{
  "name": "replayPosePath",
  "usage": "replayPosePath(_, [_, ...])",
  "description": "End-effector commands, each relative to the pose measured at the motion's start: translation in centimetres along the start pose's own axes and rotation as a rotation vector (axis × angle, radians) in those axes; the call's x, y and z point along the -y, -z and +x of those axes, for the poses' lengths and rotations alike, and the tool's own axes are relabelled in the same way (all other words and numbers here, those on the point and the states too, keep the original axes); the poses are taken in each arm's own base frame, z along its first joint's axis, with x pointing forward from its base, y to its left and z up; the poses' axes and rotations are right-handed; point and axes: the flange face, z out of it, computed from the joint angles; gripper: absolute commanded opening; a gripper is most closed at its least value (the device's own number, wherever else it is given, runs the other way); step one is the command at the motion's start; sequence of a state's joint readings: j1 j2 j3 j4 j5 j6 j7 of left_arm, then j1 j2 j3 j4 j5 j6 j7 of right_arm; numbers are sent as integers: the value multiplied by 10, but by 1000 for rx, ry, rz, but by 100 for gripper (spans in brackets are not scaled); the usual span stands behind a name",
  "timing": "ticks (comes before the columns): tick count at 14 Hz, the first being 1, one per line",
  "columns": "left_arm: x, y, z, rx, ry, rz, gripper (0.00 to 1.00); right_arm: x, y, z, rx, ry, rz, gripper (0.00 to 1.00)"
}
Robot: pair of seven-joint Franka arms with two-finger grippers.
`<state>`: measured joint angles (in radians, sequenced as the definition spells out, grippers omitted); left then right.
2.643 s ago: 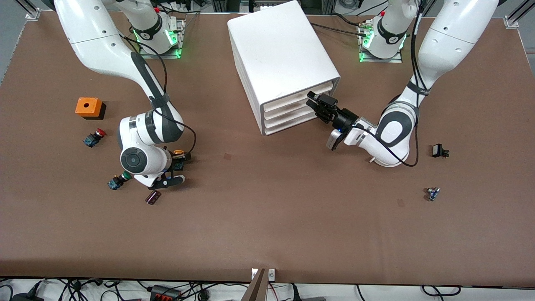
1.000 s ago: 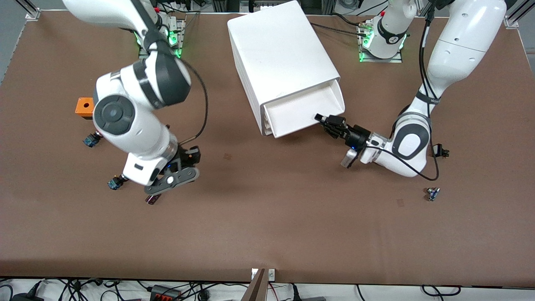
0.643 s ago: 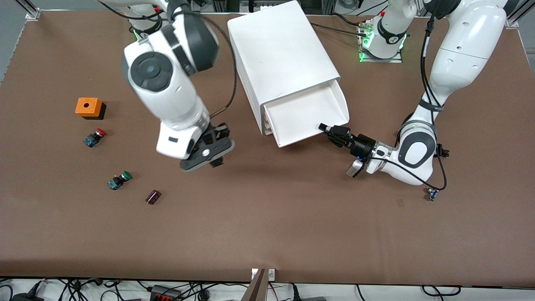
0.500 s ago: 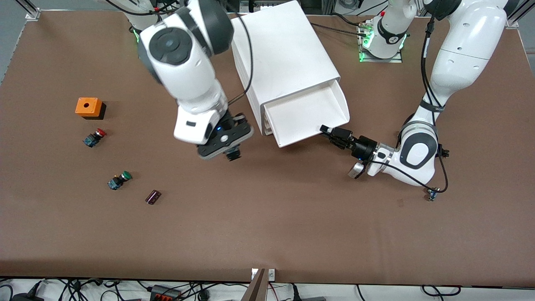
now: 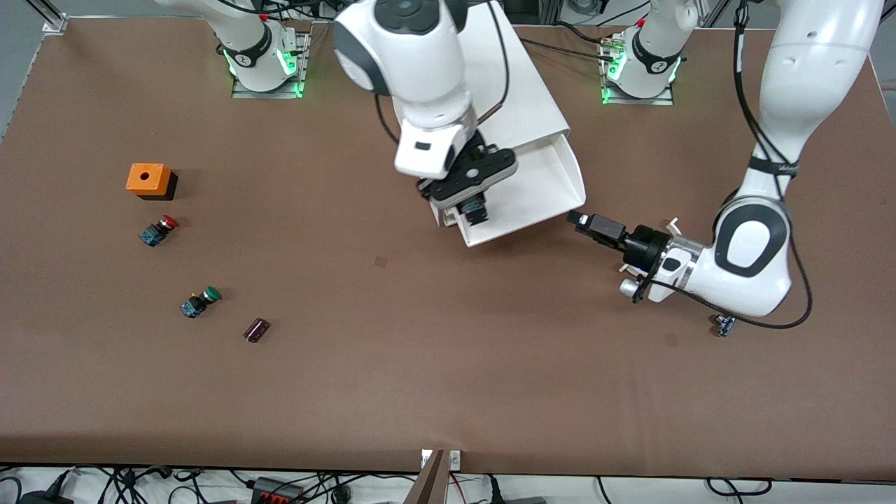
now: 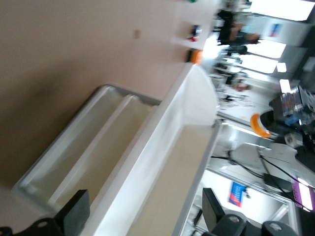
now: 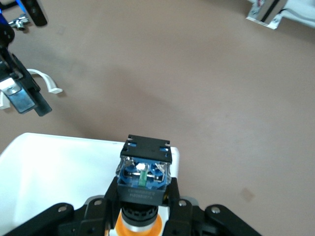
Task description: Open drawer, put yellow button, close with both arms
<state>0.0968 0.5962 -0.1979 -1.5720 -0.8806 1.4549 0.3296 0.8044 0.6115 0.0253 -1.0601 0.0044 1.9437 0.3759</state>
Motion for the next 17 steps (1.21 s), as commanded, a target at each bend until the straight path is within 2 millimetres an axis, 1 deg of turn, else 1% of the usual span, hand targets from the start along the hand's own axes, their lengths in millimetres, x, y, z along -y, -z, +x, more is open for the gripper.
replayPosePath(1, [-13,25,-10,-10,142,232,100,27,-15,-5,-5,-53,15,5])
replayPosePath(2, [-15,33,-10,-28,211,324,100,35,-23,-9,3,-52,15,5])
replayPosePath(4, [-19,39,-10,-47,291,444,100,41,-40,-14,24,-44,5,5])
replayPosePath(7, [-7,49,-8,-122,428,686,100,44,-64,-18,52,-41,-4,5])
replayPosePath(8, [-8,48,-5,-169,481,768,100,46,-72,-20,61,-39,-8,5])
replayPosePath(11, [-31,8,10,-285,616,1011,100,51,-82,-24,74,-31,-9,5])
replayPosePath(12, [-35,10,10,-318,633,1027,100,51,-85,-24,77,-31,-10,5])
replayPosePath(13, [-46,25,8,-378,614,1011,100,54,-90,-27,83,-25,-12,5])
replayPosePath(14, [-52,31,9,-415,595,988,100,55,-93,-27,85,-26,-11,5])
replayPosePath(17, [-58,31,6,-418,560,983,100,64,-105,-34,97,-14,-15,6])
